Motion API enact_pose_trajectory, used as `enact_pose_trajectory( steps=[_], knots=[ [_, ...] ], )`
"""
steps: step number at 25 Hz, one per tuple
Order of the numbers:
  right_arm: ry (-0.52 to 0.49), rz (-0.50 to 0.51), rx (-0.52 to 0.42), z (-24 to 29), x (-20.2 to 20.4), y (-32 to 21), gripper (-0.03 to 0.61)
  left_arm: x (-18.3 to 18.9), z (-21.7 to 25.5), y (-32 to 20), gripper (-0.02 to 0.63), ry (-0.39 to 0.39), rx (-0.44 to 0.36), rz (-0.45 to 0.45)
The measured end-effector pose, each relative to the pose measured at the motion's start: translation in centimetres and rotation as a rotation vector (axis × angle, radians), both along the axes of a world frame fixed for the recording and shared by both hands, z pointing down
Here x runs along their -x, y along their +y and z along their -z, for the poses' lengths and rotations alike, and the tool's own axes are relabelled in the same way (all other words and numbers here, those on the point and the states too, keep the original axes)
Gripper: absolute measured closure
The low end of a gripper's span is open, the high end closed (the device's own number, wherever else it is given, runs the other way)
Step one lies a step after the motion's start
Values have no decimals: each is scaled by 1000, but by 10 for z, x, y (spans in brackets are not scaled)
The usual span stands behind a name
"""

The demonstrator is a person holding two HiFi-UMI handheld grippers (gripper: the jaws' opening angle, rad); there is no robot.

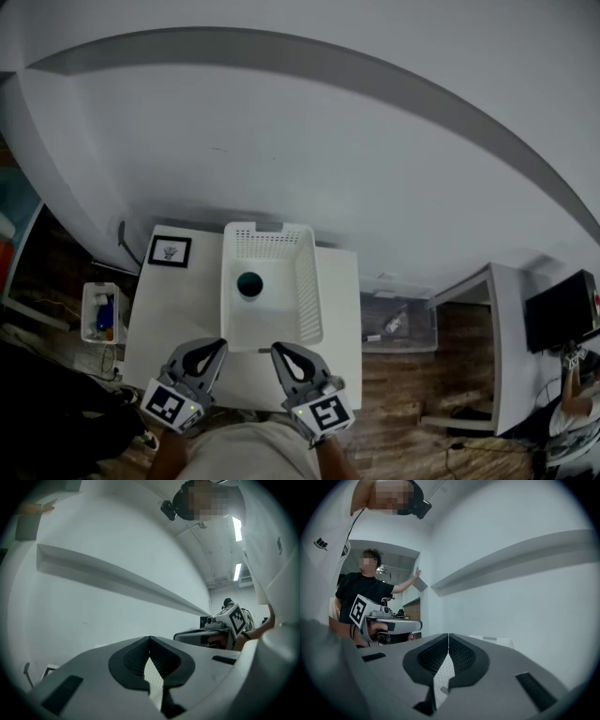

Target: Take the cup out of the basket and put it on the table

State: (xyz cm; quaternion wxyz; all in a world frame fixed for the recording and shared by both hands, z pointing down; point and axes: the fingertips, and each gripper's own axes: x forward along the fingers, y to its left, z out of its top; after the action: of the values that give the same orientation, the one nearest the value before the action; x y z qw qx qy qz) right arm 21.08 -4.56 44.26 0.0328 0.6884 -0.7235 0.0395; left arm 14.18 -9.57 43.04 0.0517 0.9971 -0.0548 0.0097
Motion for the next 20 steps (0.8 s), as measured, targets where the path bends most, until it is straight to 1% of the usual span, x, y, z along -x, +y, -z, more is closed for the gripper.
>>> enact_pose_trajectory(
  steps=[3, 8, 11, 16, 20],
  knots=[
    [9, 9, 19, -3, -11, -8, 568, -8, -3, -5, 612, -11, 6, 7],
    [50, 23, 80, -14, -25, -17, 568, -21, -7, -12, 612, -16, 19, 17],
    [54, 37, 108, -20, -31, -24, 566, -24, -16, -16, 612, -39, 13, 18],
    [58, 95, 143, -26, -35, -38, 566, -30, -22, -26, 612, -65, 27, 28],
    [75, 141, 170, -32, -40, -50, 565, -34, -26, -33, 612, -64, 44, 45]
  ],
)
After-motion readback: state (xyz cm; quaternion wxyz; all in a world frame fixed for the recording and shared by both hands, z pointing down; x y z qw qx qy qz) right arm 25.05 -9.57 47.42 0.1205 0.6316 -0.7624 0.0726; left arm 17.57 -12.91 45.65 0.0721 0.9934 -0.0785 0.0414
